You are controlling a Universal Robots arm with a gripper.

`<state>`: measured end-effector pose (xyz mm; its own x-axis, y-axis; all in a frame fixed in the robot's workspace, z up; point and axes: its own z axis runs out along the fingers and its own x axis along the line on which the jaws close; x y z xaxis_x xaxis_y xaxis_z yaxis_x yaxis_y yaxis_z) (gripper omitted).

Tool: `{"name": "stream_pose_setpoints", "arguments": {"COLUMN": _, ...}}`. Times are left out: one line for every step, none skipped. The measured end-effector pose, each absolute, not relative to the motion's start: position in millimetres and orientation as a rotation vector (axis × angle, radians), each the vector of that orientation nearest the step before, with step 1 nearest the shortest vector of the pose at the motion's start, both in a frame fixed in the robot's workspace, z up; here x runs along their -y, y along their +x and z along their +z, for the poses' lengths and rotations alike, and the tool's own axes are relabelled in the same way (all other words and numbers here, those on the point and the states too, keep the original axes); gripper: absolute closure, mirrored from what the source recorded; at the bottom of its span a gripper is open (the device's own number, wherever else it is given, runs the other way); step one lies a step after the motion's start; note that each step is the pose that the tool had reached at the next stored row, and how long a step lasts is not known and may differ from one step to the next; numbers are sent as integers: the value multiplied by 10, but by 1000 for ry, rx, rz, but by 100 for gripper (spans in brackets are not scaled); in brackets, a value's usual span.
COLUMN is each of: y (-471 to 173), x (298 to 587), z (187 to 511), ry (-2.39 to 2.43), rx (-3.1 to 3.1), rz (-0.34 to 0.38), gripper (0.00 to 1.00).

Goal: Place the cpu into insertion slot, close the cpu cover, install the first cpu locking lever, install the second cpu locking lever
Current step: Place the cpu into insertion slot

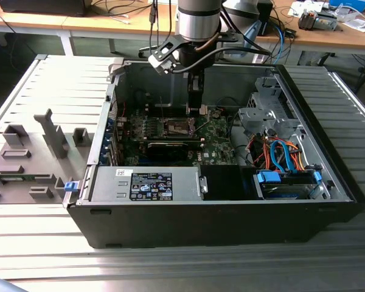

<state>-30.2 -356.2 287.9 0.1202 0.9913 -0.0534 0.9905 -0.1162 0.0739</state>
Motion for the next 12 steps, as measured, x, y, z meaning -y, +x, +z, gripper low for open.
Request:
{"name": "stream_pose_setpoints", "arguments": {"y": -302, "x": 3562, "z": 2879, "ry": 2283, "rx": -2022, "rz": 13, "gripper": 46}}
{"name": "stream_pose_setpoints", "arguments": {"y": -302, "x": 3562, "z": 2879, "ry": 2285, "rx": -2020, "rz": 12, "gripper": 46}}
{"name": "stream_pose_setpoints", "arguments": {"y": -302, "x": 3562, "z": 2879, "ry": 2286, "rx": -2018, "rz": 12, "gripper": 46}}
{"name": "stream_pose_setpoints", "arguments": {"y": -302, "x": 3562, "z": 2879, "ry": 2287, "rx": -2017, "rz": 11, "gripper": 46}}
{"name": "stream_pose_setpoints", "arguments": {"y": -302, "x": 3562, "z": 2879, "ry": 2288, "rx": -2015, "rz": 11, "gripper": 46}}
{"name": "stream_pose_setpoints", "arguments": {"y": -302, "x": 3562, "z": 2879, "ry": 2289, "rx": -2013, "rz": 11, "gripper": 46}}
{"name": "stream_pose_setpoints", "arguments": {"y": -302, "x": 3562, "z": 2879, "ry": 2291, "rx": -2010, "rz": 10, "gripper": 46}}
{"name": "stream_pose_setpoints", "arguments": {"y": -302, "x": 3562, "z": 2879, "ry": 2293, "rx": -2007, "rz": 9, "gripper": 46}}
{"name": "stream_pose_setpoints", "arguments": {"y": -302, "x": 3562, "z": 2878, "ry": 2294, "rx": -2006, "rz": 8, "gripper": 46}}
{"name": "stream_pose_setpoints", "arguments": {"y": -302, "x": 3562, "z": 2878, "ry": 2295, "rx": -2004, "rz": 8, "gripper": 46}}
{"name": "stream_pose_setpoints", "arguments": {"y": -302, "x": 3562, "z": 2879, "ry": 2297, "rx": -2002, "rz": 7, "gripper": 46}}
{"name": "stream_pose_setpoints", "arguments": {"y": -302, "x": 3562, "z": 2878, "ry": 2298, "rx": -2000, "rz": 7, "gripper": 46}}
